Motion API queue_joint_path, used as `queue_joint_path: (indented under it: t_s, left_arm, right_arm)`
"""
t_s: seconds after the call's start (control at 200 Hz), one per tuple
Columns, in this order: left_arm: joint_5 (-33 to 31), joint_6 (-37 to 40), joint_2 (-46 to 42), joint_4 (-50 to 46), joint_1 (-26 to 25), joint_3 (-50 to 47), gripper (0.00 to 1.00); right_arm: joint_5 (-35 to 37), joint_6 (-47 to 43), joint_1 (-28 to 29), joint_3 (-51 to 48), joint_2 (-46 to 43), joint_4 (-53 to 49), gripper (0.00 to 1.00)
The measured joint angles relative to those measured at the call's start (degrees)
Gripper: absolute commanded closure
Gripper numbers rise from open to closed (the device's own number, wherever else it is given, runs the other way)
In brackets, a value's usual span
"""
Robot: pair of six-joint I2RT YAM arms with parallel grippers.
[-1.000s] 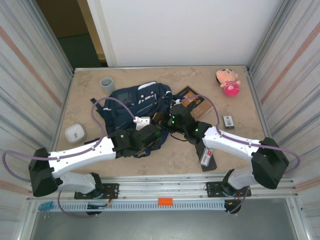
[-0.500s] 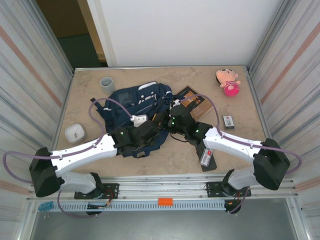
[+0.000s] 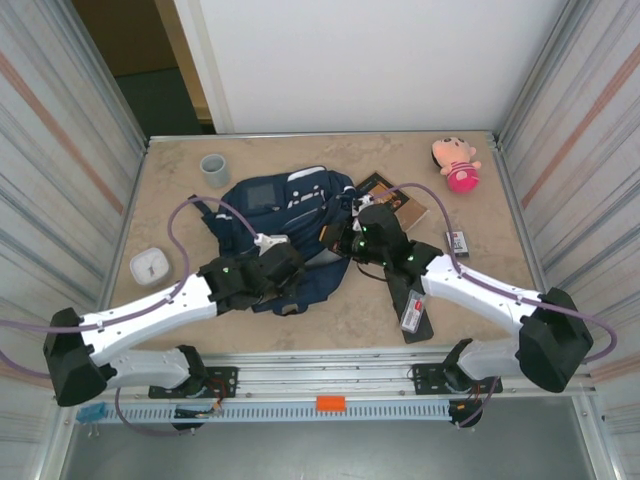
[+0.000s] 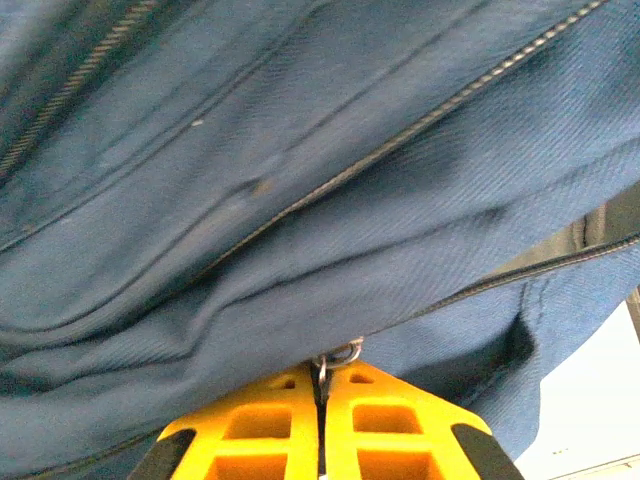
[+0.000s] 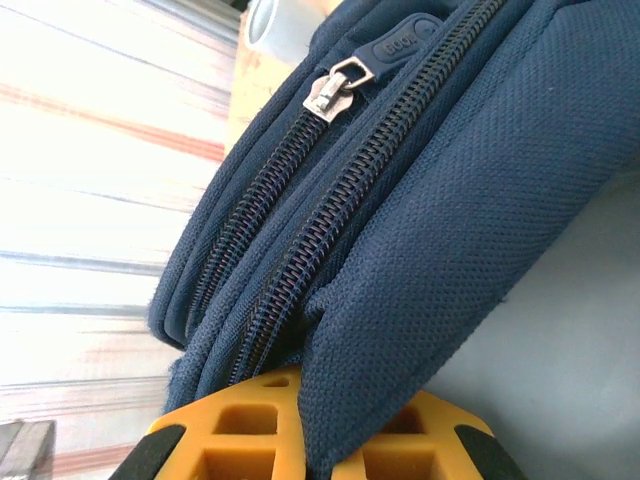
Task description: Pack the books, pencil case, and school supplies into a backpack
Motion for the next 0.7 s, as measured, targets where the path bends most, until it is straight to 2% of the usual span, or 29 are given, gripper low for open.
queue_joint_path:
  t_s: [0.215,0.276,0.371,0.556,0.702]
  left_arm:
    - [-0.79,2.45,-6.47,-4.33,2.62,-2.36,1.0]
    - [-1.49,3.37,-7.5,-5.68,3.32,-2.38,1.0]
    - [-1.4,5.51,-9.03,-5.4,3.85,-2.93,1.0]
    - [1.46,8.76,-10.58,-0.79,3.96,-4.76,1.0]
    - [3.15,10.6,-9.51,2.89,3.93,-4.76,1.0]
  right_arm:
    - [-7.63,-1.88,-4.39,2.56,1.09,-1.22,1.0]
    - [-8.72,-1.97,-5.31,2.91,1.09,-1.25,0.8]
    - [-9.05,-1.07,-5.73,2.97,1.09,-0.98,0.62]
    - [-8.41,6.29,-3.13,-0.55,1.11,5.86,0.47]
    - [-6.12,12.28,0.92,-5.18,1.27,8.83,0.44]
